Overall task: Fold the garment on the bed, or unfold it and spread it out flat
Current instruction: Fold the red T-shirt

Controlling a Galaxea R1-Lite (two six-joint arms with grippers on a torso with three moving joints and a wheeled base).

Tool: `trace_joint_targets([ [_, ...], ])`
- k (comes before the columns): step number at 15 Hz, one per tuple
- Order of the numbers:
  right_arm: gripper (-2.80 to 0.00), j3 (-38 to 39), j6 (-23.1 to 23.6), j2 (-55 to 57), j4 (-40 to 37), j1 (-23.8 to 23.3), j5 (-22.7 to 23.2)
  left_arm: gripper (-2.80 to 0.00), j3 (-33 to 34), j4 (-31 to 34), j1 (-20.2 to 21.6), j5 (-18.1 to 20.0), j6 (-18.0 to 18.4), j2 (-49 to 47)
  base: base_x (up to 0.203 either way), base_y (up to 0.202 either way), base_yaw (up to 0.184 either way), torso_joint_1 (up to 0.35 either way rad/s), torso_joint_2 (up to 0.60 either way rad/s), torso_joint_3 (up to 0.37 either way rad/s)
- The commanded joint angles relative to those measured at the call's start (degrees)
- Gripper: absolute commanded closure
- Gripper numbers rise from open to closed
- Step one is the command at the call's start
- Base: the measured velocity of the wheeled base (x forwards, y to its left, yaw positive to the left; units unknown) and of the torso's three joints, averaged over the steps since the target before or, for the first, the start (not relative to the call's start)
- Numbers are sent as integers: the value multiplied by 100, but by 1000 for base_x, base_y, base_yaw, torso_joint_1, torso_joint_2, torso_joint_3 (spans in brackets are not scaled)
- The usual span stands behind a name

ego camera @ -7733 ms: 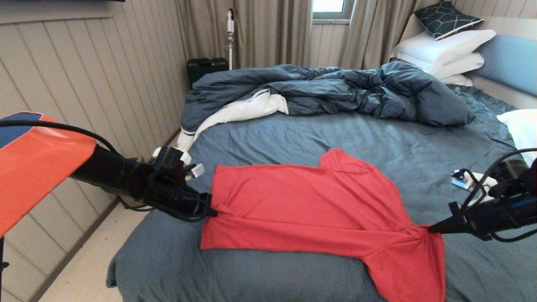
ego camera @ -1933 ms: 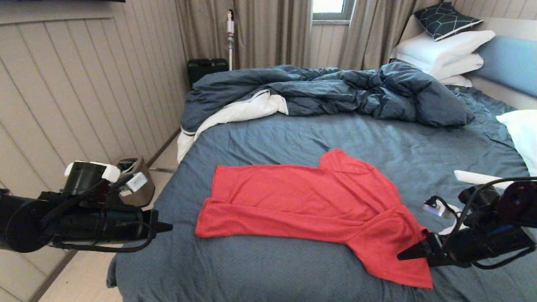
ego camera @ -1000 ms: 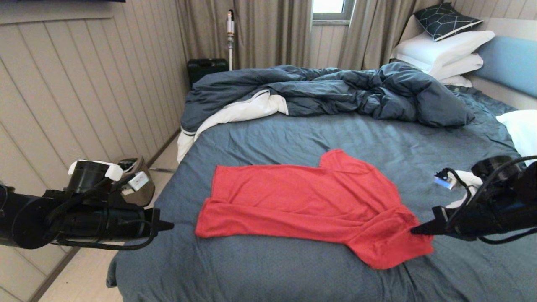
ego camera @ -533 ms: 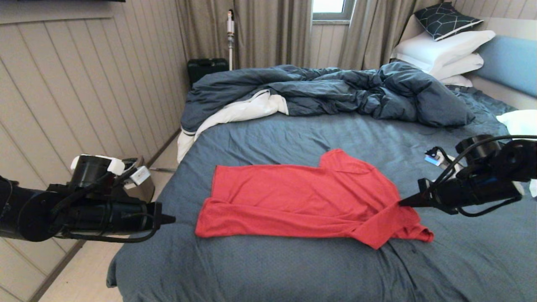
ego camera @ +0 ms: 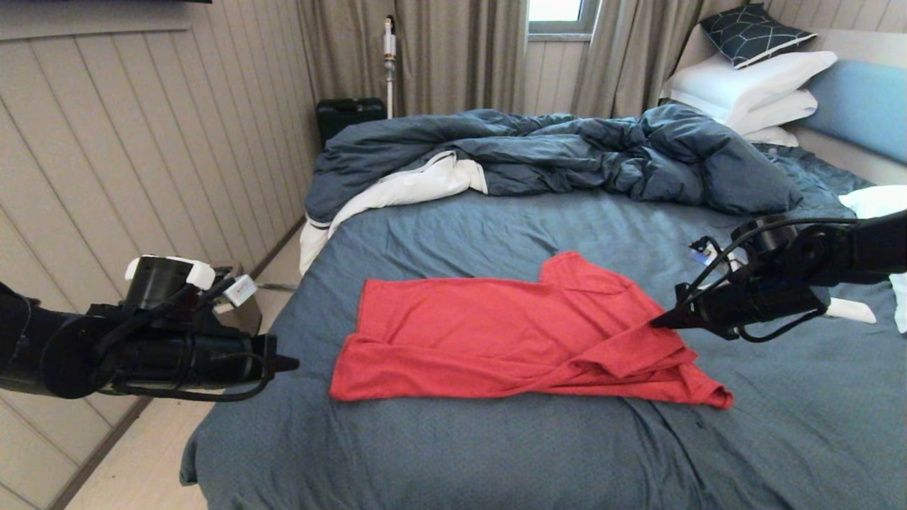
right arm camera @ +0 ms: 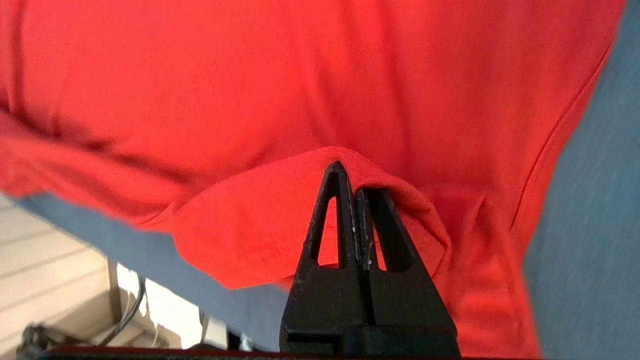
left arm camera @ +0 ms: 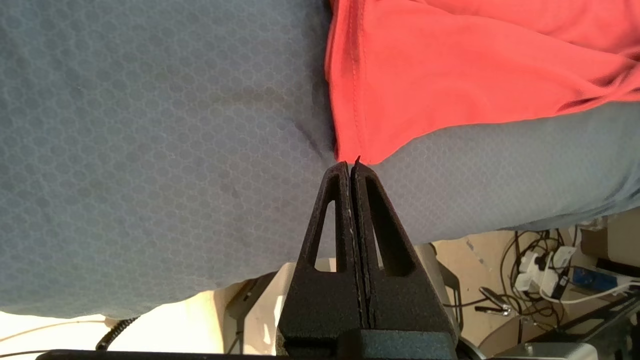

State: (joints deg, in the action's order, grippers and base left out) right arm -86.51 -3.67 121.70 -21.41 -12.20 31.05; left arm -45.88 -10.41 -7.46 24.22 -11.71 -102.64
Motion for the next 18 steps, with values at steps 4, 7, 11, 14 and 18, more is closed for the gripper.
trace_joint_targets([
  [4,0,-834,-109,519,-255,-27,-87,0,-43,-22,-1,21,3,-89,0,0,0,0,0,0],
  [7,0,-1171,-156,750,-265,-21,-213,0,-70,-22,-1,21,3,-116,0,0,0,0,0,0],
  [11,0,-1358,-178,970,-294,96,-276,0,-96,-22,5,12,3,-116,0,0,0,0,0,0],
  [14,-280,-1369,-170,929,-294,174,-381,0,-105,-14,-1,12,11,-116,0,0,0,0,0,0],
  [18,-280,-1197,-139,563,-368,143,-377,0,-149,22,-1,12,3,-89,0,0,0,0,0,0],
])
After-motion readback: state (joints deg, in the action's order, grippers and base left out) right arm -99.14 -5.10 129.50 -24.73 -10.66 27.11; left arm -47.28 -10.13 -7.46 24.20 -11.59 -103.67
